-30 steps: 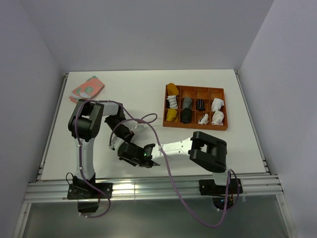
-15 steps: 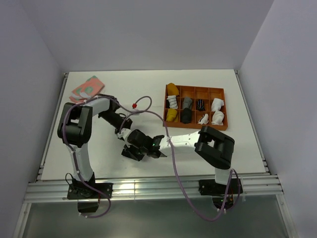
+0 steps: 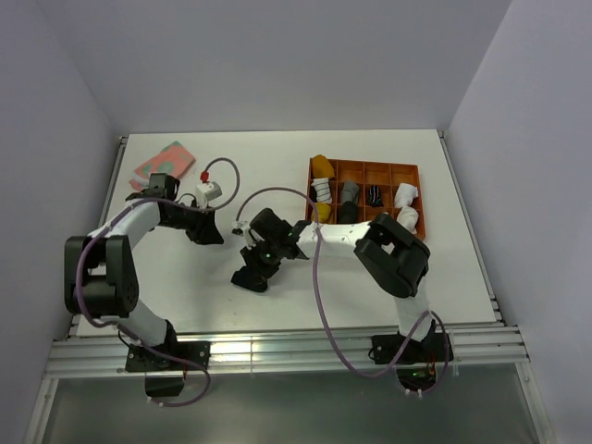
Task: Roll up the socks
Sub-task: Roll the sock at the center of the board.
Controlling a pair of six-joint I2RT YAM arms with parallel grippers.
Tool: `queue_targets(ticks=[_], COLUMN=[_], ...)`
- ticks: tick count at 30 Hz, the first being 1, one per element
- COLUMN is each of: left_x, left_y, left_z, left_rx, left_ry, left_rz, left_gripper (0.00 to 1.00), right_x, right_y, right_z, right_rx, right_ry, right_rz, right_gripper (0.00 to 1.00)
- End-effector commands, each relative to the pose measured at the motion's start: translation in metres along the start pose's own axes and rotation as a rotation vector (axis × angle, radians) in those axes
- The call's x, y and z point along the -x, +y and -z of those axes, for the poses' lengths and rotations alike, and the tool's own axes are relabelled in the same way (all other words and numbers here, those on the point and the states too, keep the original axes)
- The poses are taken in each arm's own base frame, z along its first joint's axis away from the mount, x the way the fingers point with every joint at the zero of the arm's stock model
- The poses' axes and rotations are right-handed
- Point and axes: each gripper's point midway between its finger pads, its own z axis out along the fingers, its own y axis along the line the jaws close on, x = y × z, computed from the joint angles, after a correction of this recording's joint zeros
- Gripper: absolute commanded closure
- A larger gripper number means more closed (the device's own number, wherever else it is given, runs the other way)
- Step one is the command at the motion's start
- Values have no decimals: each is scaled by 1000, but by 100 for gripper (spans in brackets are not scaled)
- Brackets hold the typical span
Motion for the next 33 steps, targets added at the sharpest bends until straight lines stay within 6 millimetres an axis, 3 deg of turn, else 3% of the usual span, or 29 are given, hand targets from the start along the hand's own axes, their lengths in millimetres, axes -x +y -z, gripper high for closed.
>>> queue_targets(ticks=[1,4,8,11,16,27,33], left_x=[10,14,8,3,-8,-38,-50], left_y=[6,-2,-12,-39,-66,-93,-99], left_z=[9,20,20,8,-11,-34,-43], left_rx=[109,145,190,174,145,-2,-52], left_ry=[-54,-86,-109,-96,-86,-3,50], left_rz=[-203,-340,-467,-584,-706,-728,-727], left_gripper=[65,57,50,47,44,40,40], right_x=[-16,-11,-5,-2,-1,4,6], right_y=[11,18,7,5,-5,-25,-30], right_z=[1,2,4,3,-2,-3,-2], right_rx=[93,195,232,240,216,198,196], right_ry=[120,129,125,140,154,146,144], right_rz=[-116,-187,-263,-294,-343,-439,-450], right_gripper=[86,86,85,85,85,86,86])
